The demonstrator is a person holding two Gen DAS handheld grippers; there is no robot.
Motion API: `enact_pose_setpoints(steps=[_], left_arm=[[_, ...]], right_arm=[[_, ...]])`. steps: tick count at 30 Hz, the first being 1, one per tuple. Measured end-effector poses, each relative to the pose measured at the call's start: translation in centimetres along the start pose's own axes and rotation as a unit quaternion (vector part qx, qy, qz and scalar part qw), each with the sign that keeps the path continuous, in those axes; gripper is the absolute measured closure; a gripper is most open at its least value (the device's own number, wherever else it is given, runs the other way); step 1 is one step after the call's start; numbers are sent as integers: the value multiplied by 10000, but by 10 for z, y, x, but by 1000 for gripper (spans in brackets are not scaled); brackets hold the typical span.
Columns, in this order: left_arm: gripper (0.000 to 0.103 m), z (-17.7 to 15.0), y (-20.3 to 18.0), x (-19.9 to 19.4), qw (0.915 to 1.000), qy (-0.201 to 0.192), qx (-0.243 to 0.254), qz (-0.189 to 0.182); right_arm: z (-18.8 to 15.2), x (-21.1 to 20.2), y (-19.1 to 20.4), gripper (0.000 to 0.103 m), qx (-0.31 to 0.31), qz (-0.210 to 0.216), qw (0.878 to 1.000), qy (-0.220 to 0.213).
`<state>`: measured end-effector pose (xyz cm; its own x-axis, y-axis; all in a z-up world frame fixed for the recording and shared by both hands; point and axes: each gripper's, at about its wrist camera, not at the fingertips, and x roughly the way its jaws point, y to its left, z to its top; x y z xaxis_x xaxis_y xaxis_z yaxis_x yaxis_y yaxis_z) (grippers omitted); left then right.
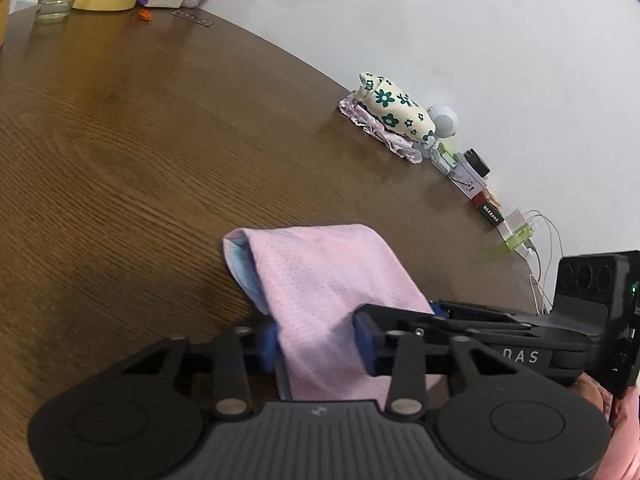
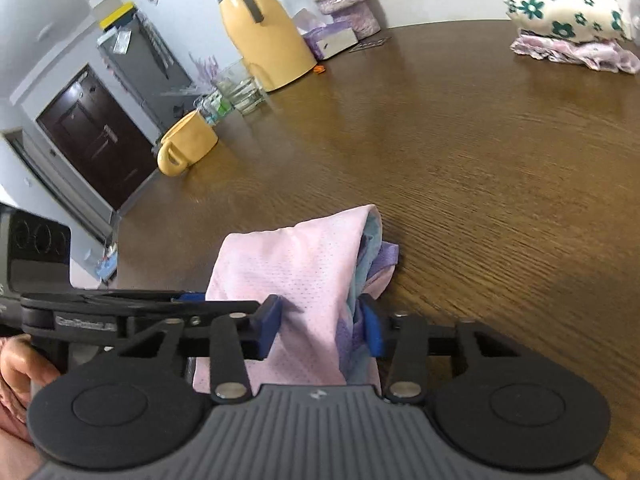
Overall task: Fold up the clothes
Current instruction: 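Grasp the folded pink bundle with the left tool, then carry the pink bundle with the left tool onto the clothes stack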
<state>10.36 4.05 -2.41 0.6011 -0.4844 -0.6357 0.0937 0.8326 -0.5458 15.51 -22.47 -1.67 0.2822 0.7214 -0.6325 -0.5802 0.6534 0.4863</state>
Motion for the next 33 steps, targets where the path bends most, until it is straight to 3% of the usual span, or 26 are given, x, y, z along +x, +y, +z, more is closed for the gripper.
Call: enact_pose_setpoints(steps=[2,5,12,22,33], left_arm=[[80,1,4,3,9999,-13,-95,-117],[84,1,6,4,9997,-34,-119,-223],[91,4,9,4,9985,-86,-162,-507],[92,31,-6,-7,9955,-514,-33,-795],[92,109,-68,5,9903,-738,856,-807]], right_arm=[[-3,0,-4,77,186,52,9998,-74],[-6,0,-10,83,472,116,9987,-181],[-6,-3,-6,87,691,90,9969,-371],[21,-22,8,88,666,-40,9939,-880],[79,-63,7,88,475,-517,9852,-1563]])
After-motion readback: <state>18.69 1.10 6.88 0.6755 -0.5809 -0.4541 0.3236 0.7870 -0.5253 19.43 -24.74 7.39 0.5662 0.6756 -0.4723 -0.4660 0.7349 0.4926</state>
